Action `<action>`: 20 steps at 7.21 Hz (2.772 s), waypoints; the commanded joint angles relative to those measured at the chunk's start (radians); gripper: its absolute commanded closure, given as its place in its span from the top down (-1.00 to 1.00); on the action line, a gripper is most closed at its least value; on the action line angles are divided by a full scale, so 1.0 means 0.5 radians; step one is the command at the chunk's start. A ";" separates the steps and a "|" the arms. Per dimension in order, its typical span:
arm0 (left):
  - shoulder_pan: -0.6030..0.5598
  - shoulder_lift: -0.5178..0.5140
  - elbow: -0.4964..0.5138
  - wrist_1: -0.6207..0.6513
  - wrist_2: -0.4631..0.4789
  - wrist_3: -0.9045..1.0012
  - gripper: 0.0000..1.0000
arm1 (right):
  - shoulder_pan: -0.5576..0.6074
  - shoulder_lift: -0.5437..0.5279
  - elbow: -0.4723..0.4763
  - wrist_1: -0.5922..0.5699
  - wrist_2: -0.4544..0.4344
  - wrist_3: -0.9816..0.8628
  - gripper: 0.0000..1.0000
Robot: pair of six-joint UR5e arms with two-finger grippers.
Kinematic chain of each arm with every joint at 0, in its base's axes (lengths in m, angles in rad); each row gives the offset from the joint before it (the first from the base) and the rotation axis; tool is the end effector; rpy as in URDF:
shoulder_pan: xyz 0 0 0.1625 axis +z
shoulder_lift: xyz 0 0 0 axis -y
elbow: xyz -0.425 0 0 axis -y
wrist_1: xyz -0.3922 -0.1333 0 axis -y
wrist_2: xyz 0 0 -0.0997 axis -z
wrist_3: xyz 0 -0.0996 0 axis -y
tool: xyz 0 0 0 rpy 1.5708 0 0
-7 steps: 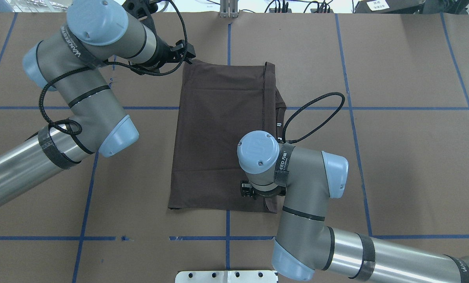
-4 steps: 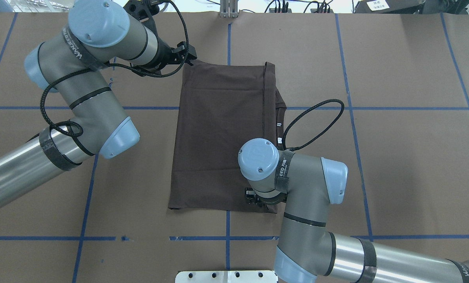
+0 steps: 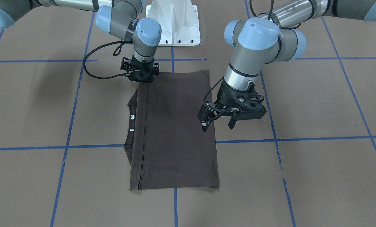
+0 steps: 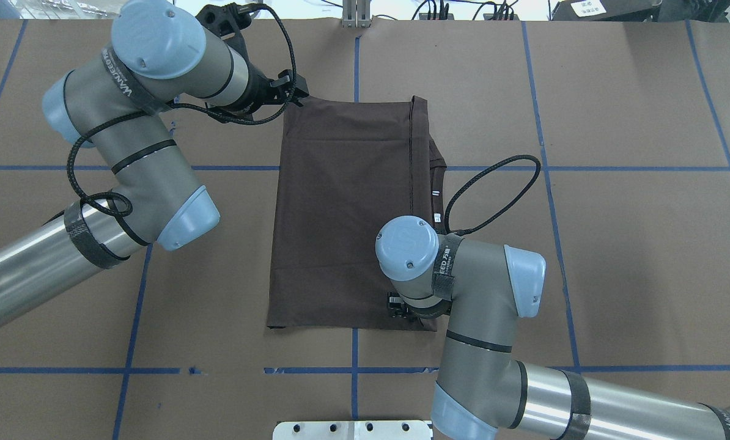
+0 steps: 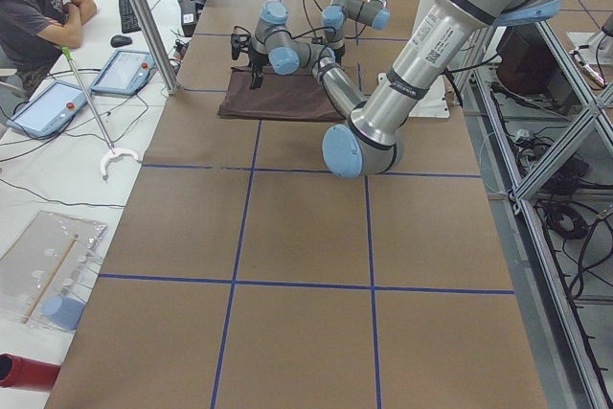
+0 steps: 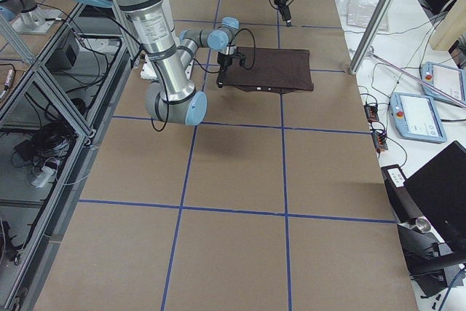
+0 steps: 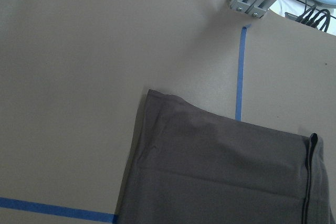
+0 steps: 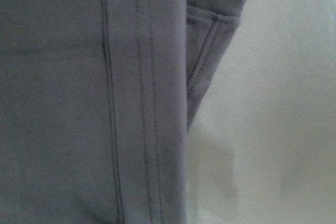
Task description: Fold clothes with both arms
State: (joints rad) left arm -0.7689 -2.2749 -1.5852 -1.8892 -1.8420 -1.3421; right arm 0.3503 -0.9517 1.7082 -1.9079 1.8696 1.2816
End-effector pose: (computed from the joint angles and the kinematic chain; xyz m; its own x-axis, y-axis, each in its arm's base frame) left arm 0.4316 -0.5659 0.1913 0.4705 -0.1513 -0.8693 0.4082 0.9108 0.0624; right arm -0.5858 -0.3247 0.2858 0.8837 0.0327 0.4670 0.0382 0.9892 -0.1416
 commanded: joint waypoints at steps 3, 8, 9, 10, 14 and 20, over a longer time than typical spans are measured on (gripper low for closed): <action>0.016 0.003 0.014 -0.011 0.002 -0.003 1.00 | 0.017 0.001 0.029 -0.028 -0.002 -0.017 1.00; 0.019 0.003 0.017 -0.011 0.002 -0.006 1.00 | 0.045 -0.048 0.032 -0.028 -0.021 -0.020 1.00; 0.022 0.000 0.023 -0.014 0.002 -0.009 1.00 | 0.063 -0.060 0.032 -0.028 -0.021 -0.053 1.00; 0.047 0.003 0.020 -0.041 0.002 -0.012 1.00 | 0.091 -0.090 0.041 -0.028 -0.021 -0.072 1.00; 0.071 0.018 0.020 -0.057 0.005 -0.016 1.00 | 0.134 -0.204 0.189 -0.038 -0.024 -0.139 1.00; 0.071 0.018 0.020 -0.060 0.005 -0.013 1.00 | 0.210 -0.296 0.188 -0.016 -0.070 -0.265 1.00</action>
State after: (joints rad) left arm -0.7325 -2.2657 -1.5746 -1.9190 -1.8393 -1.3496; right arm 0.4432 -1.0964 1.7992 -1.9188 1.8344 1.1544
